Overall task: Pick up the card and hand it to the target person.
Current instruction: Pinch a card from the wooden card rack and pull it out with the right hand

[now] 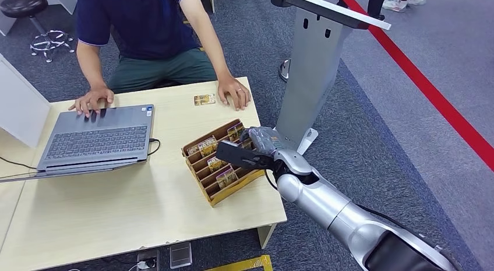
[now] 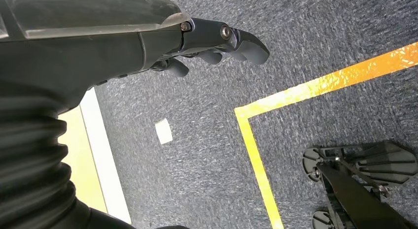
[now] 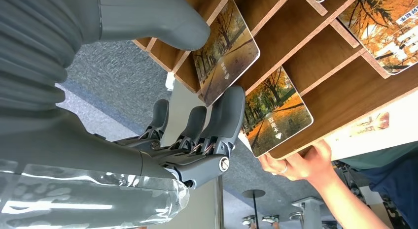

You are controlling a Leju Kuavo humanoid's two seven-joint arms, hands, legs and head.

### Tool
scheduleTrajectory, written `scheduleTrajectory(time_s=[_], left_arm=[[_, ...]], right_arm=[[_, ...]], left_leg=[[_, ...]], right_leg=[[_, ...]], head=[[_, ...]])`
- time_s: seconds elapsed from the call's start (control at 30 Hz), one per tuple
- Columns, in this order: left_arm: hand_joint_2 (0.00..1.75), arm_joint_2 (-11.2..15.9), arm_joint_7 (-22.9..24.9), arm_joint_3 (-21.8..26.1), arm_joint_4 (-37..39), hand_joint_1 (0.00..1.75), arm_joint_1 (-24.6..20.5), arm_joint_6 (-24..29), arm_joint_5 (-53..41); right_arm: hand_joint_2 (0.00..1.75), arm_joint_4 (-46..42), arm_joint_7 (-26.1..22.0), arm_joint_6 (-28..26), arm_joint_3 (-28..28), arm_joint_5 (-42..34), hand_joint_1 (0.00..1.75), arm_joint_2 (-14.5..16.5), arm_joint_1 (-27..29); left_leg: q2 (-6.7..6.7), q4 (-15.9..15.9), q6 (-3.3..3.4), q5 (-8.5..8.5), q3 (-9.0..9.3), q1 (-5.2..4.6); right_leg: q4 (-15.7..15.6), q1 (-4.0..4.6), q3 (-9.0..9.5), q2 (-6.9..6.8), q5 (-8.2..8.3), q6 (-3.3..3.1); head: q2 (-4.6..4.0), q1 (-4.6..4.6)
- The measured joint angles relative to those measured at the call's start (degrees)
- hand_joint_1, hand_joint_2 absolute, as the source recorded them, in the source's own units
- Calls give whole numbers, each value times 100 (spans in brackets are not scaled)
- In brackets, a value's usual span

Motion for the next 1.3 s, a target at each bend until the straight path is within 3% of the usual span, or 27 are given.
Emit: scheduleTrajectory(time_s=[1.3], left_arm=[[175, -2, 4, 0, 0, 0, 11, -2, -2]], right_arm=[[175, -93, 67, 114, 8, -25, 70, -24, 58]], left_leg=[[0, 0, 0, 0, 0, 0]], right_leg=[[0, 0, 0, 0, 0, 0]], head=[[0, 0]])
